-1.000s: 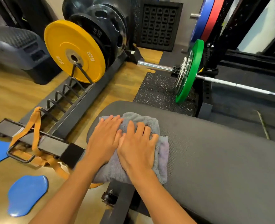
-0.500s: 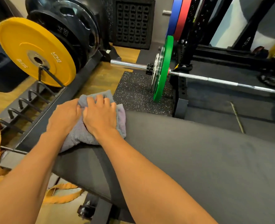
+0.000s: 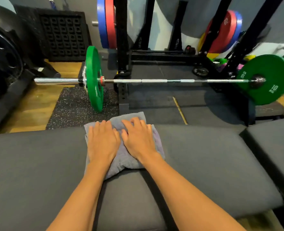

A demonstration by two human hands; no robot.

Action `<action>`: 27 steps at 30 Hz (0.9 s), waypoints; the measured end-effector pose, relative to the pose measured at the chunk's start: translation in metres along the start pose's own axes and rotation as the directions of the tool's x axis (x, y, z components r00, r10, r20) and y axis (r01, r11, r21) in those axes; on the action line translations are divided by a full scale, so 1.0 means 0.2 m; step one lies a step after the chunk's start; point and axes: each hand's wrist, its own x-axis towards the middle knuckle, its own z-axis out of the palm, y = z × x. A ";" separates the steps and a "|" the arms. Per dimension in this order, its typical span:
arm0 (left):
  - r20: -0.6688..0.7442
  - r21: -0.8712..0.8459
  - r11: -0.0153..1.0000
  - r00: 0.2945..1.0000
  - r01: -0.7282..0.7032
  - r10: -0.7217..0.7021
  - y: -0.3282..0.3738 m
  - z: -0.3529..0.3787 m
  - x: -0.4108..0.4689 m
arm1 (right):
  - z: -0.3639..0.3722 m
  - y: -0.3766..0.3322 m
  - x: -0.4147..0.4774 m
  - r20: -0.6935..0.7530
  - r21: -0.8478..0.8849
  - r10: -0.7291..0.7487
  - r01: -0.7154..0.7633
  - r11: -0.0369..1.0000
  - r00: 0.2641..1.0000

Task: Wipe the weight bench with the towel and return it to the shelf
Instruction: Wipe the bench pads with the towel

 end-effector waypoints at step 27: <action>0.028 -0.281 0.889 0.923 -0.362 0.385 1.75 0.21 -0.40 | -0.69 1.37 -0.76 -0.281 -0.132 0.528 -0.577 0.806 0.802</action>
